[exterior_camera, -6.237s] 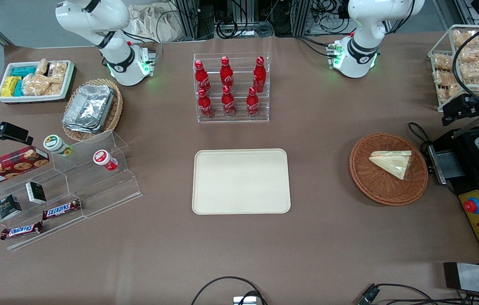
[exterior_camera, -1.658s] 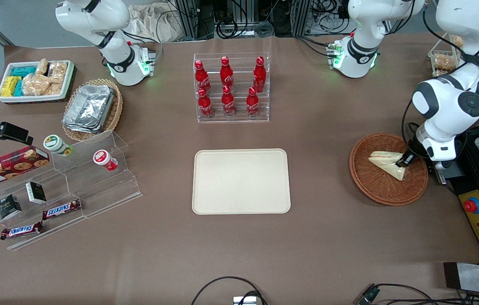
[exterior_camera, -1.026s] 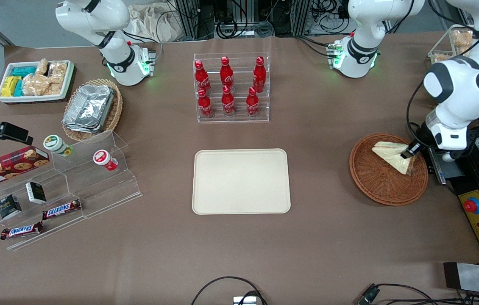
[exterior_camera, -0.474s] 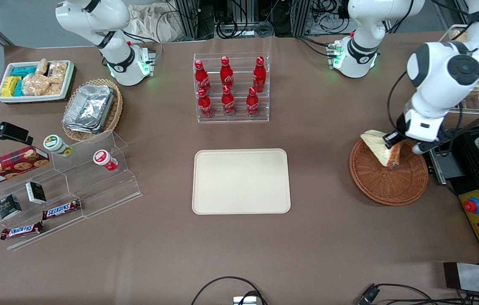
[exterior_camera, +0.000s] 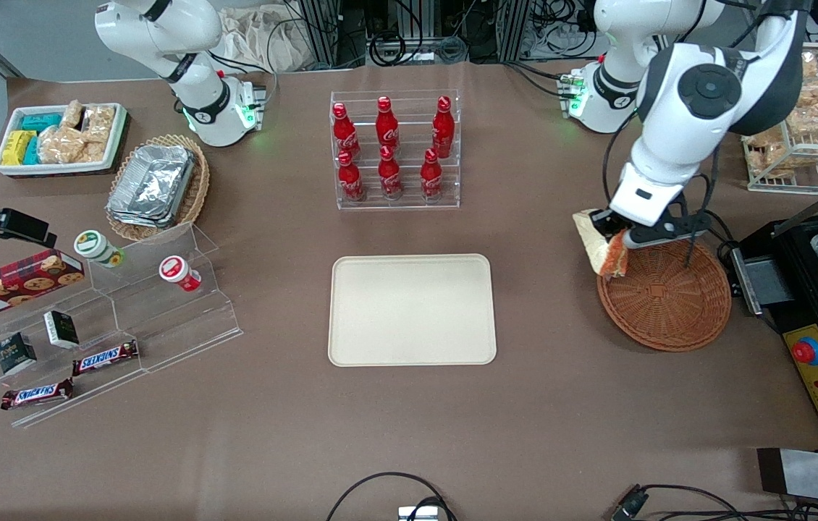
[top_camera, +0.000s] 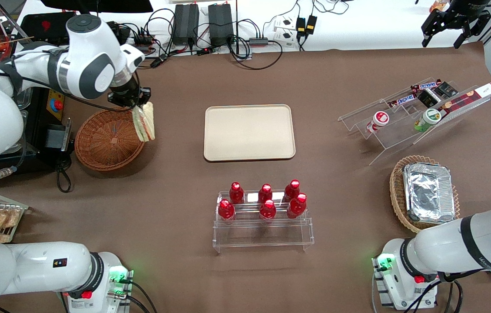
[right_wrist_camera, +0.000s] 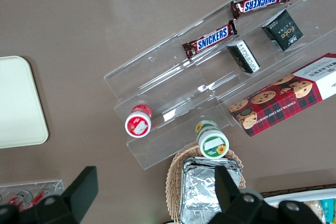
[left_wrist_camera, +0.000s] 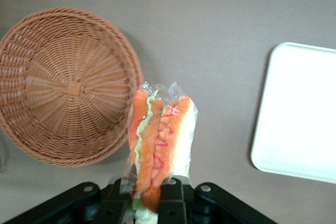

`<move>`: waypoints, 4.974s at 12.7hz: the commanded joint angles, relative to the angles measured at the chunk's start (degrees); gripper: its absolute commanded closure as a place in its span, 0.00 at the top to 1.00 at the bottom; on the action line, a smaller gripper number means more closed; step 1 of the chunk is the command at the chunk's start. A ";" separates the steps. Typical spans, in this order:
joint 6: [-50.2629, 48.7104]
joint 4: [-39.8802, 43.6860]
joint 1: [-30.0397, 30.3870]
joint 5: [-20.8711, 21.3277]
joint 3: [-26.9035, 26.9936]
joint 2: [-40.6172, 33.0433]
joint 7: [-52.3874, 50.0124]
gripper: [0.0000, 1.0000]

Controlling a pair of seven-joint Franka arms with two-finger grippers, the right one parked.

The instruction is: Place sandwich from basket to tray

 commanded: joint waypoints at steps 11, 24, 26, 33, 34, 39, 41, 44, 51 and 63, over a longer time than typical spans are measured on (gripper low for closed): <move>3.10 17.85 -3.36 15.79 -16.27 24.74 -13.85 0.11; 3.10 29.12 -8.91 31.01 -15.83 44.45 -24.61 0.11; 3.19 29.12 -9.00 32.61 -15.75 45.69 -25.41 0.11; 3.27 29.12 -9.00 34.37 -15.75 48.94 -25.41 0.15; 3.27 29.12 -9.17 34.80 -15.75 49.21 -25.50 0.16; 3.27 29.65 -9.79 35.42 -15.75 50.09 -25.67 0.34; 3.27 29.73 -9.79 35.42 -15.75 50.00 -25.76 0.57; 3.19 30.00 -9.61 35.42 -15.75 49.91 -26.55 0.71; -0.39 31.14 -6.82 34.37 -15.83 46.58 -26.20 0.71; -11.31 42.11 4.44 31.91 -16.10 38.84 -25.41 0.72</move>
